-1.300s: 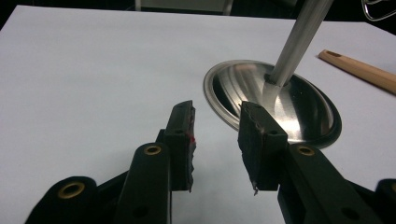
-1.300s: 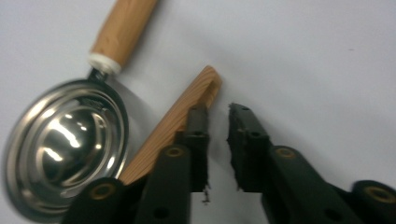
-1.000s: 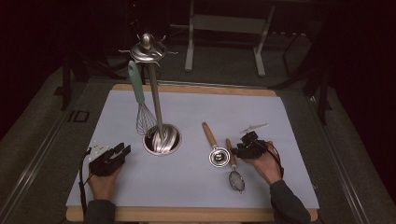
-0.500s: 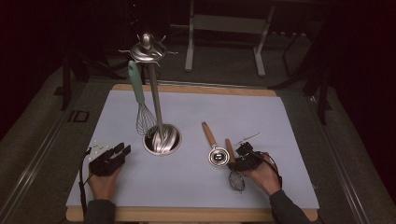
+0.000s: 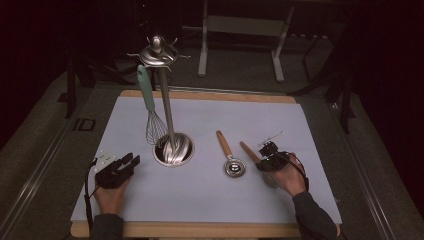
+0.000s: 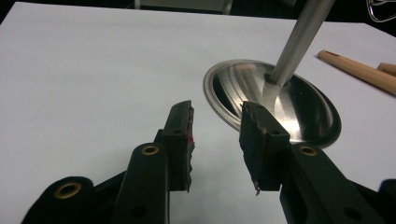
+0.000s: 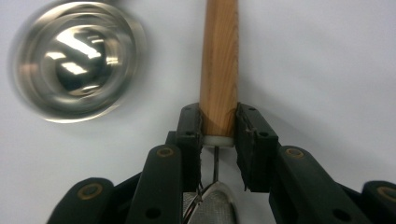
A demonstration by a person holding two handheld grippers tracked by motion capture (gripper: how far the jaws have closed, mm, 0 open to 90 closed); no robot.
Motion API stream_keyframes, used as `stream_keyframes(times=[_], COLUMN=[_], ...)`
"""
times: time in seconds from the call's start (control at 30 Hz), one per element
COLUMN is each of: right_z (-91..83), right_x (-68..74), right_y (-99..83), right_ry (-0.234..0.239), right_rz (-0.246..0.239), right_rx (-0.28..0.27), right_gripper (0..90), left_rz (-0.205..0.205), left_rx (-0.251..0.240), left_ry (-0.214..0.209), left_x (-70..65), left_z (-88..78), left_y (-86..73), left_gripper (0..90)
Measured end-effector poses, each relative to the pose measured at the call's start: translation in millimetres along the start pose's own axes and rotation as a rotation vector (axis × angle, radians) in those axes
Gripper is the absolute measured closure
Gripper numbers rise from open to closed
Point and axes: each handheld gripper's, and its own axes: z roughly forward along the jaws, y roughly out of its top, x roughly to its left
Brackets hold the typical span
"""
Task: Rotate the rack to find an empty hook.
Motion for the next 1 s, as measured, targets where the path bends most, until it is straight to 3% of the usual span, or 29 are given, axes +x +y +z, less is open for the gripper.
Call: stream_keyframes(times=[0.07,0.13,0.27,0.43,0.5,0.67,1.0], right_z=[0.2,-0.4,-6.4,-8.0,-7.3,2.9,18.3], right_x=[-6.0,-9.2,-9.4,-9.8,-10.2,-12.7,-10.2], right_y=[2.0,2.7,3.0,6.6,7.5,14.4,29.3], right_ry=[-0.018,-0.006,0.076,0.183,0.200,0.263,0.269], right_rz=[0.005,0.019,0.030,0.056,0.064,0.122,0.160], right_rx=[0.002,0.001,-0.040,-0.053,-0.050,0.001,0.103], right_gripper=[71.8,70.9,63.4,62.9,63.8,65.1,66.1], left_rz=[-0.001,-0.002,-0.001,0.000,0.000,-0.003,0.001], left_rx=[0.001,0.001,0.001,0.000,0.000,0.001,0.004], left_ry=[0.000,0.000,0.000,0.001,0.001,0.000,0.000], left_x=[0.1,0.2,0.1,0.0,0.0,0.2,0.0], left_z=[0.0,0.0,0.1,0.0,0.0,0.1,0.4], left_y=[0.0,0.0,0.0,0.0,0.1,0.1,0.3], left_gripper=[64.9,64.9,64.8,64.6,64.6,64.4,64.4])
